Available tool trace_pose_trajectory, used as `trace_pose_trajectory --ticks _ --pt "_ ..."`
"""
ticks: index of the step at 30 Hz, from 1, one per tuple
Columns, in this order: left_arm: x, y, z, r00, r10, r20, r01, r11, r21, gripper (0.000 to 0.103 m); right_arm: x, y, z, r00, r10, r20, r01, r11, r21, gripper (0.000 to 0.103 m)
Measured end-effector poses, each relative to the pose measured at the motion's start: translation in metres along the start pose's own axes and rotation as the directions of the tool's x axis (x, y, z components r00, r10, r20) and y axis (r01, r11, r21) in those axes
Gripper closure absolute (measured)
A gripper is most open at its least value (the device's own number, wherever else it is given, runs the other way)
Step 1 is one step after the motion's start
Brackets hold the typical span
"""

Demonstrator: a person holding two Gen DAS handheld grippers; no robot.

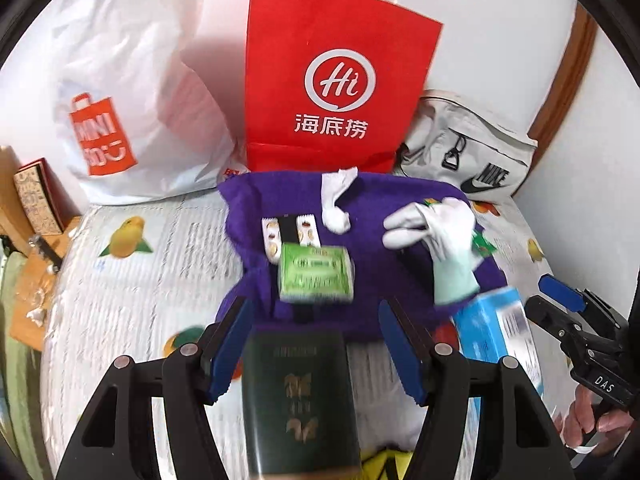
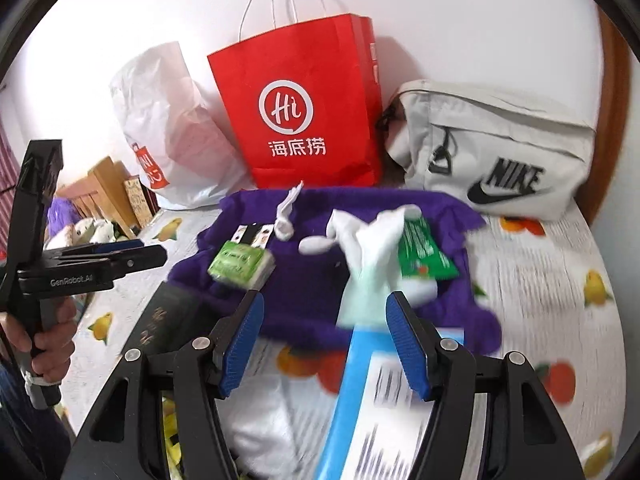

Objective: Organize soft objects
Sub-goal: 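Move the left tool down to the yellow mesh bag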

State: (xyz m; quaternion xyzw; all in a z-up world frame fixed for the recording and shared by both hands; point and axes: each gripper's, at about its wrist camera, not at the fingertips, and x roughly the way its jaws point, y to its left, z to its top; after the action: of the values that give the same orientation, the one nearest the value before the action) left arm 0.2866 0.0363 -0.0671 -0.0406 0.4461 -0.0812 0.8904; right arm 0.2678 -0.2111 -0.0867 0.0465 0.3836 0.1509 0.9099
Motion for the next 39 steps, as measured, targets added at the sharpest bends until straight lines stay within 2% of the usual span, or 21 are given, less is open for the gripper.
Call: trace_pose_trajectory --ticks 8,12,20,27,35,38,39 --pt "-0.036 -0.016 -0.055 1.000 -0.023 -0.006 0.024 0.999 0.032 0.039 -0.041 0.024 -0.057 1.000 -0.011 -0.026 0.009 0.999 -0.045 0.040" --pt "-0.036 -0.019 -0.086 0.998 -0.045 -0.033 0.046 0.998 0.036 0.039 -0.056 0.033 -0.088 0.999 -0.032 -0.030 0.030 0.997 -0.070 0.040" --pt "-0.023 -0.021 -0.137 0.992 -0.084 -0.096 0.087 0.996 0.030 0.039 -0.071 0.032 -0.133 0.997 -0.047 -0.056 0.046 0.999 -0.028 0.040" --pt "-0.005 -0.018 -0.155 0.989 -0.099 -0.114 0.103 0.994 0.030 0.039 -0.062 0.029 -0.150 0.996 -0.041 -0.076 0.041 0.999 0.006 0.040" --pt "0.024 -0.026 -0.156 0.989 -0.090 -0.117 0.099 0.992 0.074 0.039 -0.056 0.022 -0.156 0.995 -0.047 -0.088 0.048 0.999 0.006 0.040" --pt "0.030 -0.029 -0.157 0.990 -0.101 -0.100 0.108 0.991 0.075 0.050 -0.053 0.017 -0.158 0.995 -0.019 -0.099 0.023 0.999 0.034 0.040" --pt "0.031 -0.030 -0.157 0.990 -0.112 -0.091 0.119 0.990 0.077 0.058 -0.051 0.016 -0.158 0.994 -0.021 -0.105 0.025 0.999 0.040 0.040"
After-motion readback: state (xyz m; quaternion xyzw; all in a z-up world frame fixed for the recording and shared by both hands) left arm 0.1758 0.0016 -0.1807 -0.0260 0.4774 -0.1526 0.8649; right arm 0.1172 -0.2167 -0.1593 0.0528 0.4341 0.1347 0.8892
